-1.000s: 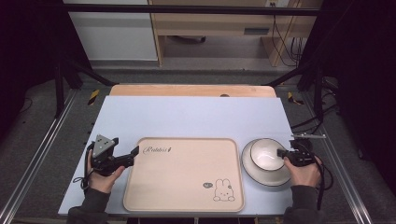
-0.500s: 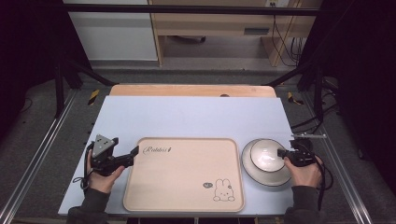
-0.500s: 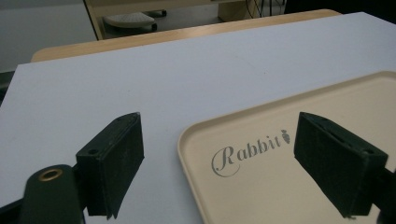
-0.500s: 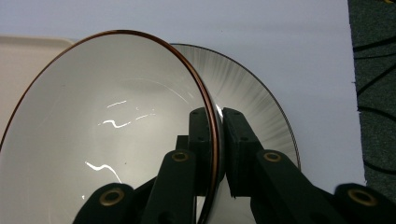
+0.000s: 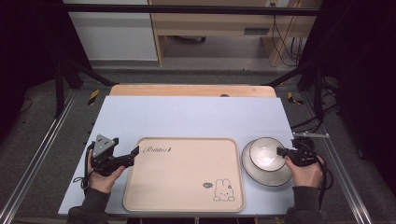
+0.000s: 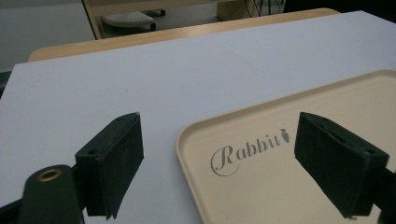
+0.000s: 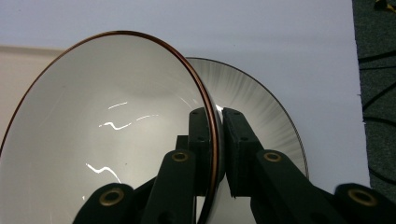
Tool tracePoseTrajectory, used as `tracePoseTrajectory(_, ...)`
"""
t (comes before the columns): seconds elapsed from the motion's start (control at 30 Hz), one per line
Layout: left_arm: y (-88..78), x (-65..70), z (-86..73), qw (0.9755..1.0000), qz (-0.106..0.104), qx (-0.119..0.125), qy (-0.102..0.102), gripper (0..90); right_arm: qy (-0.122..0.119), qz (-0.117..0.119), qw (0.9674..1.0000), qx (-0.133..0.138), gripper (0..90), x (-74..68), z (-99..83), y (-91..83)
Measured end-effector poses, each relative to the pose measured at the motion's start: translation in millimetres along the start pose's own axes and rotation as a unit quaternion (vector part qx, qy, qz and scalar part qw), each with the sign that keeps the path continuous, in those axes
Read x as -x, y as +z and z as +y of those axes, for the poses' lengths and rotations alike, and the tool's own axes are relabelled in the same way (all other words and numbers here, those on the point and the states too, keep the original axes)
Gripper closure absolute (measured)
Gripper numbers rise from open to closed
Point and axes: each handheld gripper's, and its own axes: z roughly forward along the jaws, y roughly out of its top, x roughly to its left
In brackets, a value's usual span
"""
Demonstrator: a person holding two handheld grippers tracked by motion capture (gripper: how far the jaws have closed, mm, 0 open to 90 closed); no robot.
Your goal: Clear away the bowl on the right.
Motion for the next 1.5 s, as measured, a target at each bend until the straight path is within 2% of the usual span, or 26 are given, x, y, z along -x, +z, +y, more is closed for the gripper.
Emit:
tracePoseTrajectory(0.47, 2.0, 0.6, -0.3, 1.0000, -0.001, -0.002, 0.001, 15.1, -0.007, 0.017, 0.9997, 0.016, 82.6, -8.0, 2.9, -8.5)
tracePoseTrajectory(0.77, 0.9, 0.8, -0.6, 1.0000, -0.003, -0.002, 0.003, 15.1, -0.020, 0.031, 0.9990, 0.026, 82.6, -13.6, 5.3, -14.2)
tracePoseTrajectory(1.4, 1.2, 2.0, -1.0, 1.0000, -0.004, -0.002, 0.005, 15.1, -0.048, 0.054, 0.9963, 0.047, 82.5, -35.7, 12.8, -23.8)
tracePoseTrajectory(1.5, 1.3, 2.5, -1.0, 1.0000, -0.005, -0.003, 0.006, 15.1, -0.053, 0.064, 0.9952, 0.050, 82.5, -41.4, 14.8, -24.9)
